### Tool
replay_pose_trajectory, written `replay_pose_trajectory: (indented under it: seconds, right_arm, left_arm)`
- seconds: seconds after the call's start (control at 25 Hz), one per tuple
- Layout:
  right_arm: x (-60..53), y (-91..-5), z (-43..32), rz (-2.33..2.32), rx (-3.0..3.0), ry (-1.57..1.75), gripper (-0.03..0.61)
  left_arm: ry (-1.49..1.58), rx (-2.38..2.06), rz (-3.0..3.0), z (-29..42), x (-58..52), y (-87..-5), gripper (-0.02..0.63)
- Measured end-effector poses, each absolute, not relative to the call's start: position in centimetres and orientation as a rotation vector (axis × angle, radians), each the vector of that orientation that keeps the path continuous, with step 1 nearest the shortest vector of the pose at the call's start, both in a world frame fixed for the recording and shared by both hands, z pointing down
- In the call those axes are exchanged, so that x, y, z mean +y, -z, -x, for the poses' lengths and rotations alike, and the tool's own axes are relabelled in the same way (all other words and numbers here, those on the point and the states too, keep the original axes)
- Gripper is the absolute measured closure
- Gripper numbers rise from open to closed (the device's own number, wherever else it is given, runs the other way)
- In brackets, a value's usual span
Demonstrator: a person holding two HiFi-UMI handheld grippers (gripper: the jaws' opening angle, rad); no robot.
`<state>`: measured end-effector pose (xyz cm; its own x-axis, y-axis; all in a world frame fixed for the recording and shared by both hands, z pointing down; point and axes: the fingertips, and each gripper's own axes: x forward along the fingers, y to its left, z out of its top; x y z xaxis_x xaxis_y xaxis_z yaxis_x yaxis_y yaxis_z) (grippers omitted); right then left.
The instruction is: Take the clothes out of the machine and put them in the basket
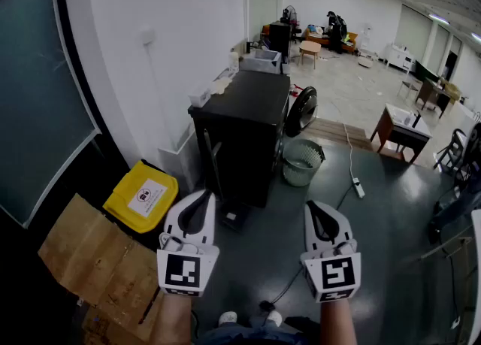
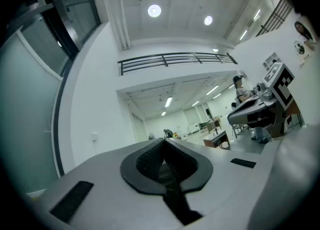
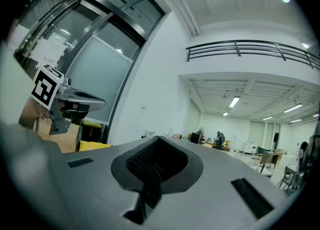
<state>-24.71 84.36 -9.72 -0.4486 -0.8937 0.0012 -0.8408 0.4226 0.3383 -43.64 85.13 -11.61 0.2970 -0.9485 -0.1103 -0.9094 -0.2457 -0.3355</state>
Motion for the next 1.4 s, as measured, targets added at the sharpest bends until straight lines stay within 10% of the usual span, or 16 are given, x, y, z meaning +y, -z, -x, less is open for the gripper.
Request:
replay_pose_trajectory:
  seconds: [0.44, 0.48, 0.52, 0.6, 1.4]
  right_arm:
    - [85.1, 10.3, 24.3, -1.632, -2.533, 0.295, 0.577]
    - [85.0, 10.1, 24.2, -1.62, -2.553, 0.26, 0.492]
    - [84.8, 9.9, 24.1, -1.616, -2.573, 0.228, 0.323]
    - [84.2, 9.7, 23.1, -1.666, -2.582, 0.201, 0.063]
    - [79.8, 6.8, 7.5, -1.768, -2.442, 0.202, 0.011]
  left_arm:
    - [0.139, 1.702, 2.268, 44.9, 85.7, 11.2, 0.609]
    - [0.139, 1.708, 2.281, 44.6, 85.5, 11.0, 0.582]
    - [0.132, 1.725, 2.296, 44.4, 85.3, 10.7, 0.476]
    - [0.081, 1.805, 2.294, 44.3, 84.5, 10.5, 0.043]
    - [0.186, 1.691, 2.366, 28.9, 78.5, 7.9, 0.043]
